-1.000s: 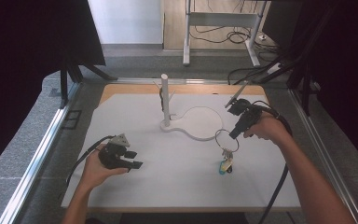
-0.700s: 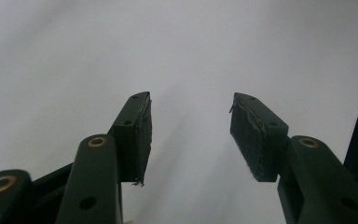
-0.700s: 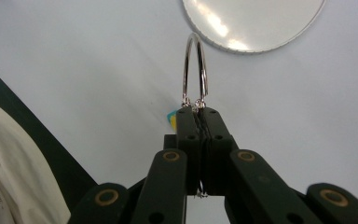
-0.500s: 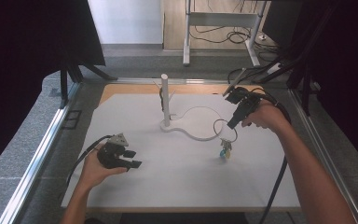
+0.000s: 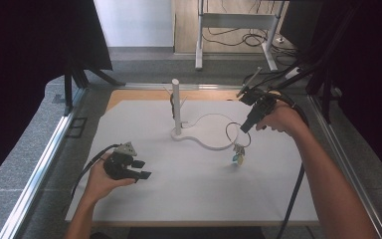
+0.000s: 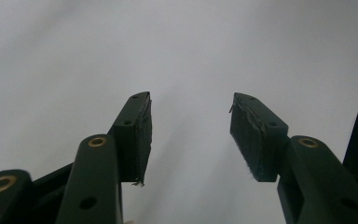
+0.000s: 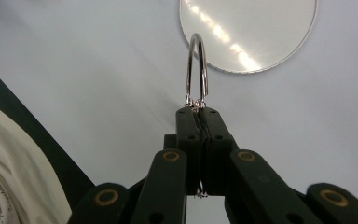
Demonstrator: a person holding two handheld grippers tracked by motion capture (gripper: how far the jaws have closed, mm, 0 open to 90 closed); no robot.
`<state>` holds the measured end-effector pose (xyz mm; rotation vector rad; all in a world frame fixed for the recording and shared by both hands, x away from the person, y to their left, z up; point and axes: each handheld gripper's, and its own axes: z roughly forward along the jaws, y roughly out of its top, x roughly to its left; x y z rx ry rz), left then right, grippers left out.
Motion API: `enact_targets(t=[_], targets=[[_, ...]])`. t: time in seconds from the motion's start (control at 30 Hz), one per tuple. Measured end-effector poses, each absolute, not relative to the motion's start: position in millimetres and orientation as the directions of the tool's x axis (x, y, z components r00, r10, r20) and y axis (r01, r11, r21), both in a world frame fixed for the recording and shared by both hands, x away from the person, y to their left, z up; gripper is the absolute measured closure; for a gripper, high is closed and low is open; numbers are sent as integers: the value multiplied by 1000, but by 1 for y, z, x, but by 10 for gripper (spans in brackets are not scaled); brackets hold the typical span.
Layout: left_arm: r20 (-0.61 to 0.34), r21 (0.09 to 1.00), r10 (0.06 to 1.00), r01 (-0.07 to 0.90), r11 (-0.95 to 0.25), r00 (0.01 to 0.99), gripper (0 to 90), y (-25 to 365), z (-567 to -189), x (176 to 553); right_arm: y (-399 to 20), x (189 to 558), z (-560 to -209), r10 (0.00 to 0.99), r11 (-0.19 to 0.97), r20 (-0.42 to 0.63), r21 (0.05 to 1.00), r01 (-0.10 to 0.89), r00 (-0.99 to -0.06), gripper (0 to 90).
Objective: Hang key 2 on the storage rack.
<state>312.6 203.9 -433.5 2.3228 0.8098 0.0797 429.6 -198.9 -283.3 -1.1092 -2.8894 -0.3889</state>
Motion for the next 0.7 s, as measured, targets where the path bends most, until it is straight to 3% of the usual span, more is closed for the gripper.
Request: enact_targets(t=[0.7], targets=[[-156, 618, 576, 534, -577, 803, 491, 205, -432, 312, -190, 449, -272, 676, 682, 116, 274, 678, -728, 879]])
